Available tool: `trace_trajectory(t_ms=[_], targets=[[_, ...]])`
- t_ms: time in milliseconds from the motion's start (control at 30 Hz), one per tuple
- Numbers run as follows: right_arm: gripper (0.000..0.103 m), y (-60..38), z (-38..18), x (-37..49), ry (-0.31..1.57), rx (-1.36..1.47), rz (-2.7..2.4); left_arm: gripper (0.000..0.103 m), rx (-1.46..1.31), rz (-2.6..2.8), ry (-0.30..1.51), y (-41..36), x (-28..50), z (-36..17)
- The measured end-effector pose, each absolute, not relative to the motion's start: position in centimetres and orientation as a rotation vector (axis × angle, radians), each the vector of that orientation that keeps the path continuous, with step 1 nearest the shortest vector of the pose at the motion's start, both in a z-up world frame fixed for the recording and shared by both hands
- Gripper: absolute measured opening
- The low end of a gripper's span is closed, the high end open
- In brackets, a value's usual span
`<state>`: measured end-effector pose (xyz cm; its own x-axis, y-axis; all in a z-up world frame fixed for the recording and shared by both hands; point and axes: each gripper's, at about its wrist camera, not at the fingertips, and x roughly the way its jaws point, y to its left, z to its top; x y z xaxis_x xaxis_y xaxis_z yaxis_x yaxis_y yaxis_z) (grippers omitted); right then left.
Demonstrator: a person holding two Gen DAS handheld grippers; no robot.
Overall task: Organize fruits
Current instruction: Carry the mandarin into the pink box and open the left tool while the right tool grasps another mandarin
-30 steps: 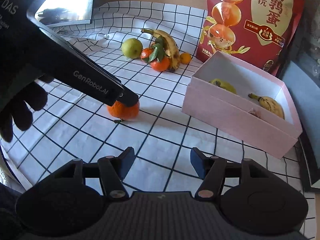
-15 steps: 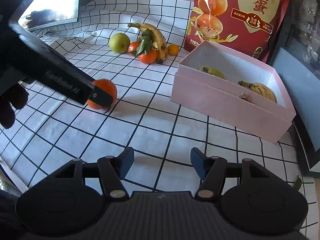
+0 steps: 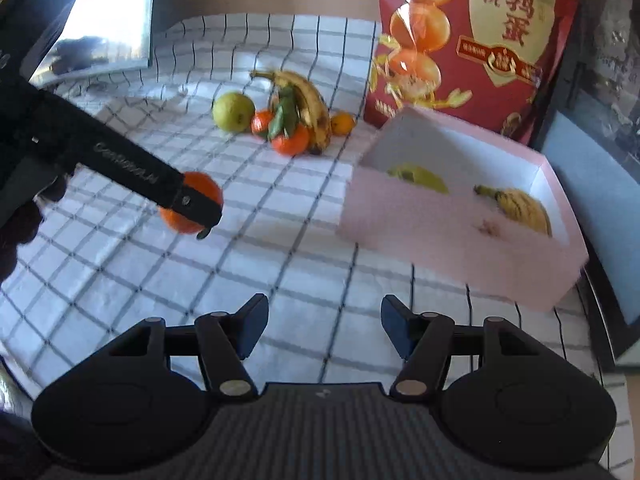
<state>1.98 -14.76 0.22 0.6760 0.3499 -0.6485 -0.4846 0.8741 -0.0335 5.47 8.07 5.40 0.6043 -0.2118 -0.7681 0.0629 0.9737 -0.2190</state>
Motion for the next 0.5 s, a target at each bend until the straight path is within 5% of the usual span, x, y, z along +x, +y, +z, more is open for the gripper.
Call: trace_trajectory(t_ms=[267, 400, 500], targets=[[0.045, -10.2, 6.3, 8.1, 0.580, -0.160, 0.552, 0.053, -0.259, -0.085, 0.872, 12.6, 4.4, 6.9], [0.026, -9.2, 8.9, 16.7, 0.727, 0.016, 0.589, 0.053, -0.310, -0.084, 0.869, 14.6, 3.9, 6.9], [0.023, -8.2, 9.2, 23.4, 0.843, 0.113, 0.602, 0.053, -0.315, -0.077, 0.863, 15.6, 3.4, 6.7]])
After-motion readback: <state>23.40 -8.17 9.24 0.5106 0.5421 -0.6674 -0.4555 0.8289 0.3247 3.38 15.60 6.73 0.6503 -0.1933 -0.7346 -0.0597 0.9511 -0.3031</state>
